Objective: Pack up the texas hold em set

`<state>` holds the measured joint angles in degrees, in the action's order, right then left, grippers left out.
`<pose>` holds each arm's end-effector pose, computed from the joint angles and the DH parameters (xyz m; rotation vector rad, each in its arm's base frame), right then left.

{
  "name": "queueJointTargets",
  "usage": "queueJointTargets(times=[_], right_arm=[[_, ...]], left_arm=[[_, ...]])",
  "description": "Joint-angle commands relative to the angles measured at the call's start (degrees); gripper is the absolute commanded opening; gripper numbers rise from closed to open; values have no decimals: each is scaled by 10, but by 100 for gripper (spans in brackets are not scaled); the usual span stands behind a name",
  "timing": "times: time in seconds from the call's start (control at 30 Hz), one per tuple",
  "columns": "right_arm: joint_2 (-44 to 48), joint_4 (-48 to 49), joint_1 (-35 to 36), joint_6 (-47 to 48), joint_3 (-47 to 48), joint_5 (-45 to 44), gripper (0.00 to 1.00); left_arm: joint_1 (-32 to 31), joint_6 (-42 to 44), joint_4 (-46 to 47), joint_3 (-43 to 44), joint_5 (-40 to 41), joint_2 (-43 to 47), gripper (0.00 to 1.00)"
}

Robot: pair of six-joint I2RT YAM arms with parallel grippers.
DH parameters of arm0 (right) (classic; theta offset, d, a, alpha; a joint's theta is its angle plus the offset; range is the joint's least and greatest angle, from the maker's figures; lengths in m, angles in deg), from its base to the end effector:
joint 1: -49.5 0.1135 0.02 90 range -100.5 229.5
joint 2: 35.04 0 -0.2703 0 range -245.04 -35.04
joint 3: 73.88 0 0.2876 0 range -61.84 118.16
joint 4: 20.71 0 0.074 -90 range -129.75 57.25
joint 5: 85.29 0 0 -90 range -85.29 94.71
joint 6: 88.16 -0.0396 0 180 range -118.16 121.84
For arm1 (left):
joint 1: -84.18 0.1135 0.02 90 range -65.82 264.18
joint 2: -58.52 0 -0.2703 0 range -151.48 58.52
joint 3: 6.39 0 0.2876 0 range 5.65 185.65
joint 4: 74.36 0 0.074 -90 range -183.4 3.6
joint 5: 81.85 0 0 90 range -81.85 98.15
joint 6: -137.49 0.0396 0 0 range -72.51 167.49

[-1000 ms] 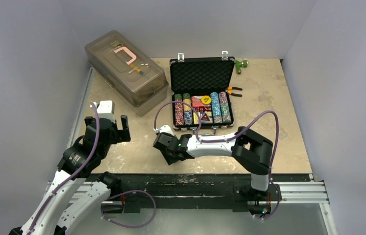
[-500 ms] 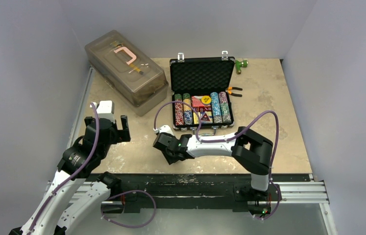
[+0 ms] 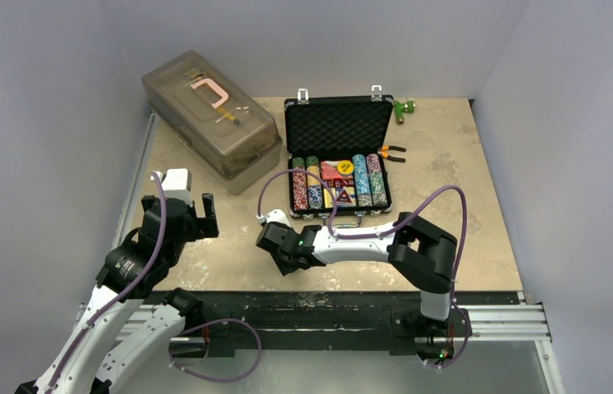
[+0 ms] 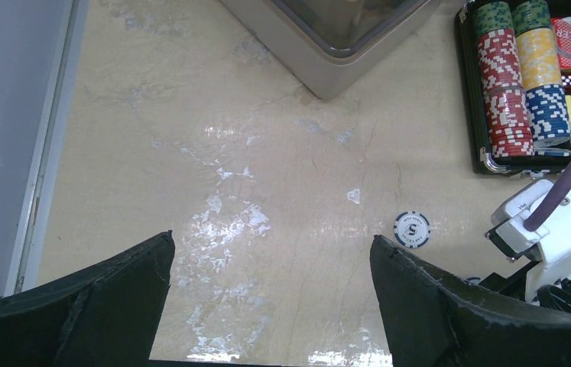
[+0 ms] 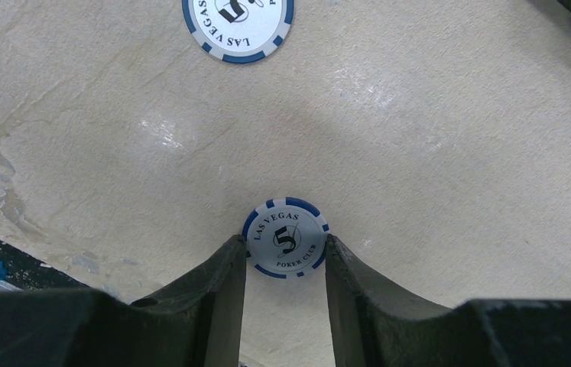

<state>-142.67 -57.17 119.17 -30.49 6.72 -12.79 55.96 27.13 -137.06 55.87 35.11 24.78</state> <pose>0.1529 0.3784 0.1404 -0.7456 2.5019 0.2249 0.1304 -0.0496 0.3395 -0.1208 2.0918 0.0012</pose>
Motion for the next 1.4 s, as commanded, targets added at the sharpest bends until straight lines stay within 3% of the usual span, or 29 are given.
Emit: queueJointTargets(times=[0.0, 0.27, 0.43, 0.63, 0.87, 1.0, 1.07, 1.1, 1.13, 1.37], right_arm=[[29, 30, -4, 2, -3, -17, 12], [52, 65, -17, -2, -31, -18, 8], [79, 88, -22, 8, -56, -16, 6], [102, 105, -32, 20, -82, -9, 8], [176, 88, -50, 12, -125, -24, 26], [254, 49, -83, -19, -165, -57, 41], [305, 22, -97, -42, -187, -89, 63], [324, 3, -103, -57, -193, -110, 90], [340, -12, -109, -65, -198, -131, 98], [401, -132, -120, -122, -202, -203, 99]], left_arm=[[2, 3, 17, 1, -7, 2, 95], [2, -86, -9, -4, -107, -5, 96], [2, -209, 30, -81, -206, -1, 96], [2, -280, 100, -162, -267, -6, 95], [-1, -324, 192, -221, -339, -40, 95], [-58, -335, 201, -210, -292, -97, 93], [-104, -343, 187, -180, -245, -146, 91], [-124, -349, 173, -158, -223, -177, 89], [-145, -356, 158, -135, -203, -224, 88], [-241, -426, 25, 53, -87, -439, 86]])
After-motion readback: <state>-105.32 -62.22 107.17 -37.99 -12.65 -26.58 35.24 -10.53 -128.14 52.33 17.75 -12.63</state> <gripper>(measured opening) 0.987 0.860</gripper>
